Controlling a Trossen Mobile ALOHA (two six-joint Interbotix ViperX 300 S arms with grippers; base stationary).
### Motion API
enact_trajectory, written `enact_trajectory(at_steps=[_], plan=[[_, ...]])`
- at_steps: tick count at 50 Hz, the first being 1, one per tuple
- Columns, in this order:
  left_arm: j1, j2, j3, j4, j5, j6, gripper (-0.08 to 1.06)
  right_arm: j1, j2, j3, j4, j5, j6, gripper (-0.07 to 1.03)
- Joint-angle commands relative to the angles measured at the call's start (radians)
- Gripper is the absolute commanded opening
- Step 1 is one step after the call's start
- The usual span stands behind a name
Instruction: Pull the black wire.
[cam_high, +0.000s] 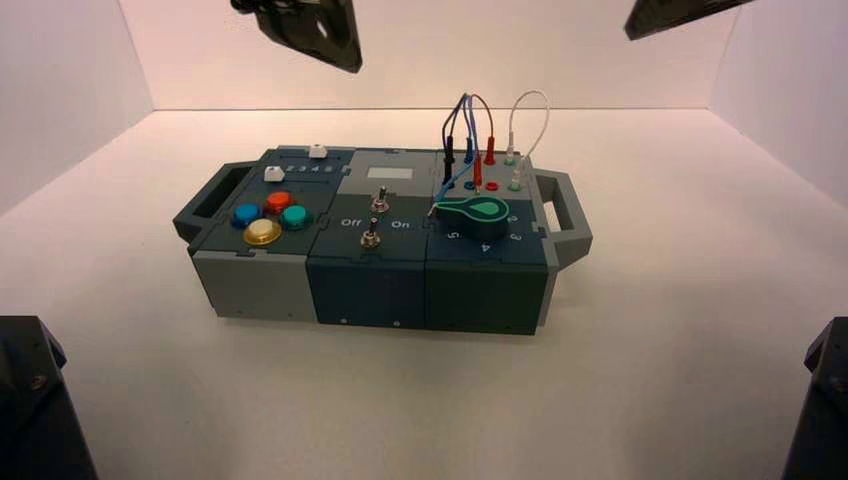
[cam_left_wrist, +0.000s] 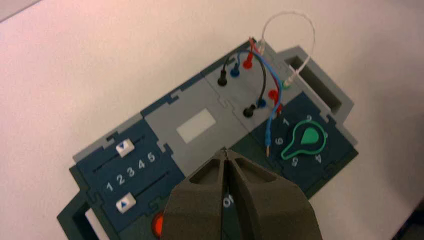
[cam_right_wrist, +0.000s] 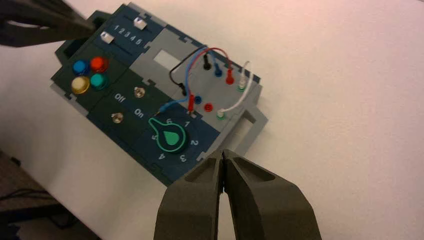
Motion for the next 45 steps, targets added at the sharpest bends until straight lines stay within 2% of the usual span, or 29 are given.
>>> enact_trajectory(at_steps=[1, 19, 23, 26, 29, 35, 45], plan=[[-0.014, 0.018, -0.028, 0.0, -0.029, -0.005, -0.03, 0.032, 0.037, -0.04, 0.005, -0.015, -0.006, -0.02], [-0.015, 0.029, -0.017, -0.002, -0.044, -0.011, -0.03, 0.032, 0.046, -0.032, 0.003, -0.048, -0.011, -0.02], [-0.02, 0.052, -0.025, -0.015, -0.052, -0.02, -0.03, 0.032, 0.054, -0.031, 0.006, -0.048, -0.009, -0.02], [-0.028, 0.092, -0.031, -0.04, -0.052, -0.021, -0.03, 0.032, 0.071, -0.031, 0.006, -0.048, -0.011, -0.02], [-0.037, 0.118, -0.031, -0.052, -0.055, -0.021, -0.03, 0.037, 0.08, -0.032, 0.006, -0.046, -0.009, -0.02], [-0.063, 0.17, -0.046, -0.063, -0.063, -0.021, -0.03, 0.055, 0.097, -0.034, 0.006, -0.046, -0.011, -0.02], [-0.095, 0.225, -0.075, -0.066, -0.074, -0.021, -0.03, 0.061, 0.1, -0.034, 0.006, -0.048, -0.009, -0.02]])
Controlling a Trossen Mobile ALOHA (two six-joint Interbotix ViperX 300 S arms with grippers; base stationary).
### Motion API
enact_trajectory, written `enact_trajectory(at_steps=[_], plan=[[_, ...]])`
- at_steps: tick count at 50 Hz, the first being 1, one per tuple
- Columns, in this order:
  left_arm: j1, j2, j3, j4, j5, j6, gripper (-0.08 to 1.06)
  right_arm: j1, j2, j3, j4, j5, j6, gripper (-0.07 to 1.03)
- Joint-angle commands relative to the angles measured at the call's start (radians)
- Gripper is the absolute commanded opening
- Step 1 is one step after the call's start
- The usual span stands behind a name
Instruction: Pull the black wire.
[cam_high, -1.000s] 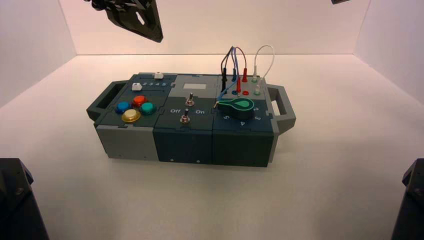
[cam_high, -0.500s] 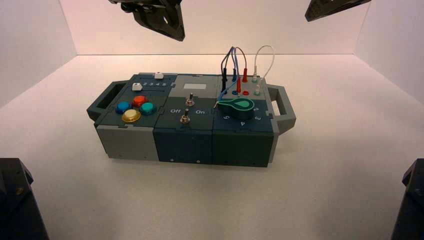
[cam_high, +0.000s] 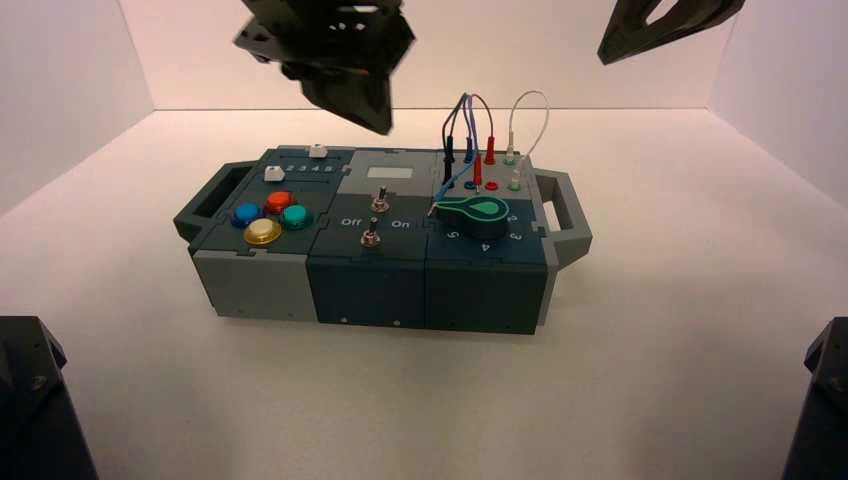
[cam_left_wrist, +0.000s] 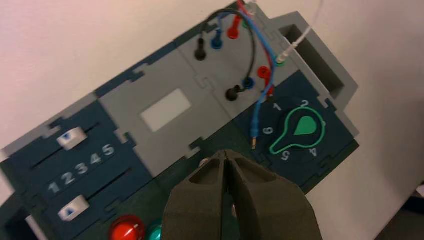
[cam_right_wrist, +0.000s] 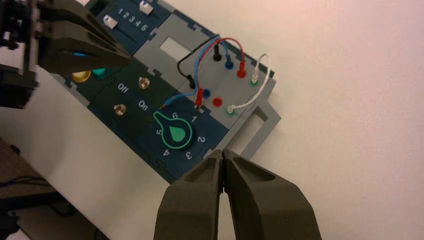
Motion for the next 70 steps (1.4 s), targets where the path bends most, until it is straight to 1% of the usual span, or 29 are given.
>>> enact_trajectory(at_steps=[1, 8, 18, 24, 33, 34, 35, 38, 40, 41, 58, 66, 70], plan=[[-0.023, 0.017, -0.043, -0.003, -0.017, -0.002, -0.03, 0.008, 0.0, -0.025, 0.005, -0.009, -0.006, -0.02], [-0.034, 0.026, -0.044, -0.003, -0.038, -0.002, -0.03, 0.006, 0.0, -0.023, 0.005, -0.008, -0.006, -0.02], [-0.034, 0.026, -0.044, -0.003, -0.044, 0.003, -0.03, 0.014, 0.002, -0.023, 0.005, -0.009, -0.006, -0.02], [-0.034, 0.025, -0.043, -0.003, -0.061, 0.003, 0.04, 0.026, 0.005, -0.023, 0.005, -0.012, -0.005, -0.02], [-0.034, 0.031, -0.037, -0.003, -0.092, 0.003, 0.05, 0.037, 0.023, -0.028, 0.008, -0.014, -0.005, -0.02], [-0.034, 0.04, -0.032, -0.003, -0.104, 0.0, 0.11, 0.038, 0.029, -0.028, 0.009, -0.014, -0.005, -0.02], [-0.034, 0.041, -0.032, -0.003, -0.106, 0.0, 0.15, 0.038, 0.031, -0.029, 0.009, -0.012, -0.005, -0.02], [-0.034, 0.055, -0.031, -0.003, -0.112, 0.0, 0.4, 0.038, 0.037, -0.029, 0.009, -0.014, -0.005, -0.02], [-0.034, 0.064, -0.031, -0.003, -0.112, 0.0, 0.5, 0.04, 0.04, -0.031, 0.009, -0.014, -0.005, -0.02], [-0.034, 0.071, -0.031, -0.003, -0.114, 0.0, 0.54, 0.04, 0.04, -0.031, 0.009, -0.014, -0.006, -0.02], [-0.035, 0.144, -0.043, -0.003, -0.144, 0.006, 0.54, 0.066, 0.044, -0.034, 0.012, -0.014, -0.003, -0.02], [-0.035, 0.175, -0.072, -0.002, -0.158, 0.011, 0.54, 0.066, 0.044, -0.034, 0.012, -0.014, -0.003, -0.02], [-0.035, 0.187, -0.091, -0.002, -0.161, 0.02, 0.54, 0.066, 0.044, -0.034, 0.012, -0.015, -0.003, -0.02]])
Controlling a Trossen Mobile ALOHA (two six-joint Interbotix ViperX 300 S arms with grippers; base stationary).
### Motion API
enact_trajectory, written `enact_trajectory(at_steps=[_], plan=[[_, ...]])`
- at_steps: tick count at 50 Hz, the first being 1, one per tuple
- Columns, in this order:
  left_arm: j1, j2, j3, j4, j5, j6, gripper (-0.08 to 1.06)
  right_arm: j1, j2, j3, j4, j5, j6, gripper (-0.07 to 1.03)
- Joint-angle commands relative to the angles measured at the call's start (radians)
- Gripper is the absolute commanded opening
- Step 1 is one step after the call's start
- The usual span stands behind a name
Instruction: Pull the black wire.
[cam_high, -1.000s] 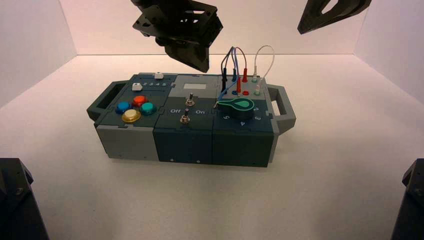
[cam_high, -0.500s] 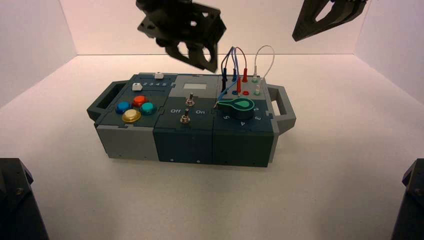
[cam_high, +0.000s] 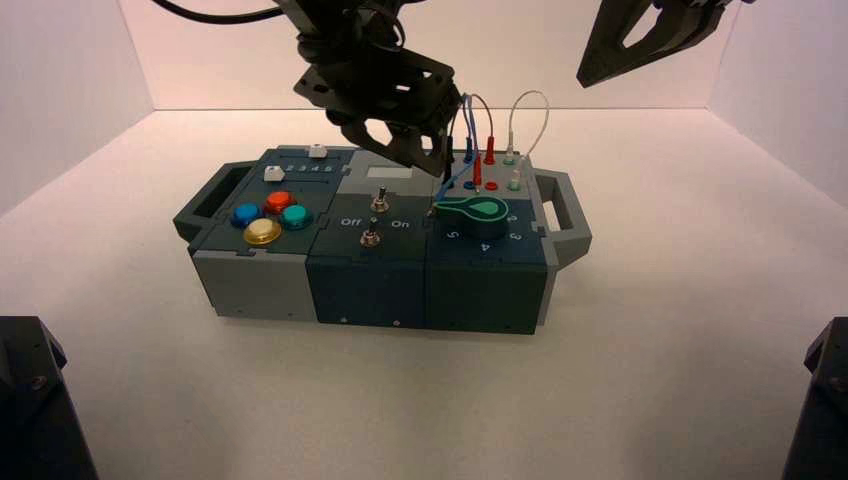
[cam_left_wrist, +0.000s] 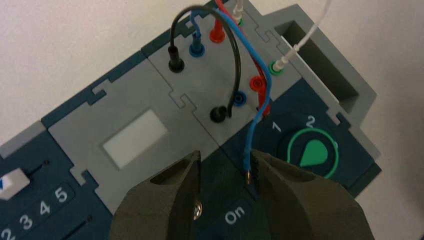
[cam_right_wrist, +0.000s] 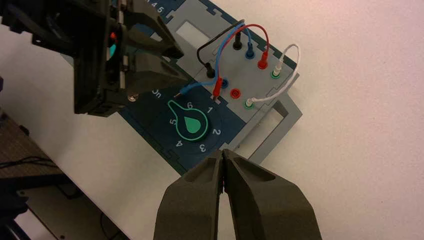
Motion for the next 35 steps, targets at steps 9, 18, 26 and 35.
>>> enact_trajectory(at_steps=[9, 18, 26, 35], plan=[[-0.002, 0.023, -0.08, 0.006, -0.008, 0.014, 0.53, 0.006, -0.003, -0.034, 0.005, -0.011, -0.002, -0.02], [-0.003, 0.046, -0.114, 0.011, 0.008, 0.028, 0.53, 0.006, -0.005, -0.031, 0.005, -0.011, -0.002, -0.02], [-0.002, 0.072, -0.146, 0.018, 0.021, 0.035, 0.53, 0.006, -0.006, -0.031, 0.006, -0.011, -0.002, -0.02], [-0.002, 0.091, -0.167, 0.021, 0.031, 0.037, 0.48, 0.006, -0.008, -0.028, 0.006, -0.011, -0.002, -0.02]])
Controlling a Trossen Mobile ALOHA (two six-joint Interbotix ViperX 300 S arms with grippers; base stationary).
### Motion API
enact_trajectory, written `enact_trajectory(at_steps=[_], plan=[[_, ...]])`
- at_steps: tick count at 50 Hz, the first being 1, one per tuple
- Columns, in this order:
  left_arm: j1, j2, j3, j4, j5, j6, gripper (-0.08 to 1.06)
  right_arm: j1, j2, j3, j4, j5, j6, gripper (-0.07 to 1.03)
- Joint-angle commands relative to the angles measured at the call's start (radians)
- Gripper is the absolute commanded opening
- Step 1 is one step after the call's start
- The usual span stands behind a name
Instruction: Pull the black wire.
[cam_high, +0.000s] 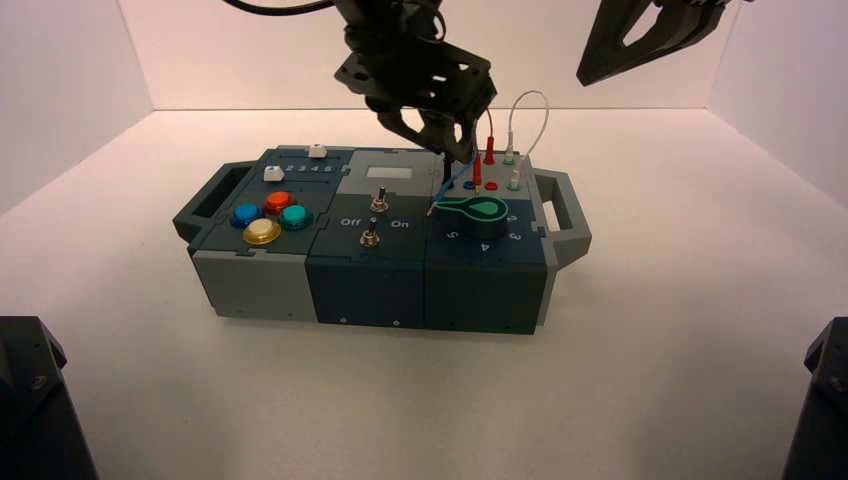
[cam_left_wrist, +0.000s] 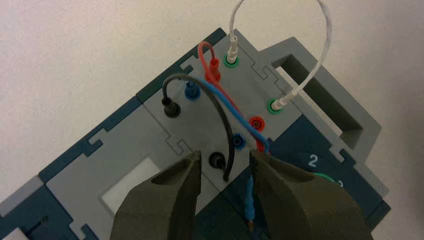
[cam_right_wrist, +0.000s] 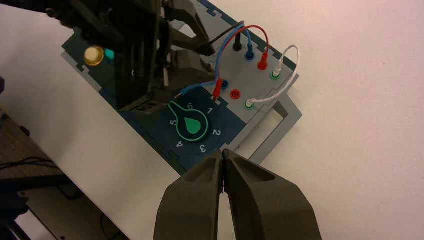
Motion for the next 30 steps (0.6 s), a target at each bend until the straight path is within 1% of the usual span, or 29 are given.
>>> enact_trajectory(at_steps=[1, 13, 30], plan=[[0.002, -0.008, -0.034, 0.005, 0.0, 0.006, 0.46, 0.006, -0.006, -0.028, 0.005, -0.009, 0.0, -0.02], [0.026, -0.008, -0.031, 0.005, 0.0, 0.011, 0.46, 0.008, -0.008, -0.028, 0.005, -0.009, 0.0, -0.02], [0.028, 0.017, -0.051, 0.005, 0.011, 0.025, 0.46, 0.006, -0.008, -0.028, 0.005, -0.011, -0.002, -0.02]])
